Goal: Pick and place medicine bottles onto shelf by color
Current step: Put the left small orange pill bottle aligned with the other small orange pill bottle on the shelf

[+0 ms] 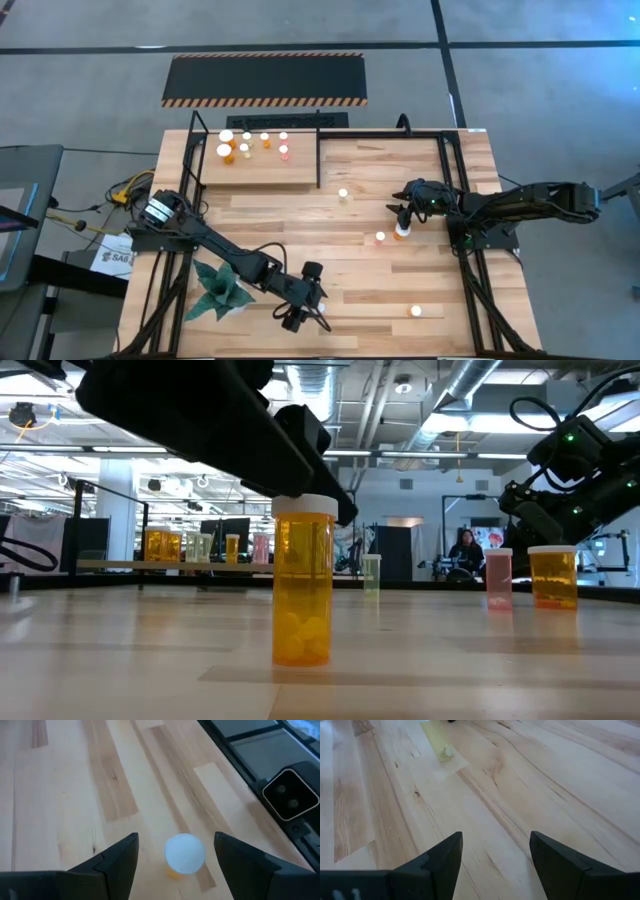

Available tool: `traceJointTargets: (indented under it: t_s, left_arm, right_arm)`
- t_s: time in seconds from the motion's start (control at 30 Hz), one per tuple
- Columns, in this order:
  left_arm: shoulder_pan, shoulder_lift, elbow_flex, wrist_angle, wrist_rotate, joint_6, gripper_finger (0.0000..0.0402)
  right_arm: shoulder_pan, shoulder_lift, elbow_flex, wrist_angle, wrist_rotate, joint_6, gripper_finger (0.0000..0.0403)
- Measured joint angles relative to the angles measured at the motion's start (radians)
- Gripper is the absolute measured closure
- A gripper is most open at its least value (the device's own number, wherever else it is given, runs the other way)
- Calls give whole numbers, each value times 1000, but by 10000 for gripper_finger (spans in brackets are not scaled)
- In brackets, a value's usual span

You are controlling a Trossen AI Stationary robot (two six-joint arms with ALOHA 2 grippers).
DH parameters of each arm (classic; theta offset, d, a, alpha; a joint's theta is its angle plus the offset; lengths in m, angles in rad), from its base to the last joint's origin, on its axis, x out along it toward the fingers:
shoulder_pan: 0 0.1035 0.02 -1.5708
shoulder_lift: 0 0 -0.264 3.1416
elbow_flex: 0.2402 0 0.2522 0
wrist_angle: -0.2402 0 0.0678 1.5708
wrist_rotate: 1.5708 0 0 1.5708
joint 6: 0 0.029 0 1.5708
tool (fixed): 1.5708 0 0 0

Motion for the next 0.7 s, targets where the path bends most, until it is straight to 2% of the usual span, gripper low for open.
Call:
traceJointTargets:
  t_s: [0.7]
  left_arm:
    - [13, 47, -1, 22, 41, -86, 157]
  right_arm:
    - [0, 0, 0, 0, 0, -2, 147]
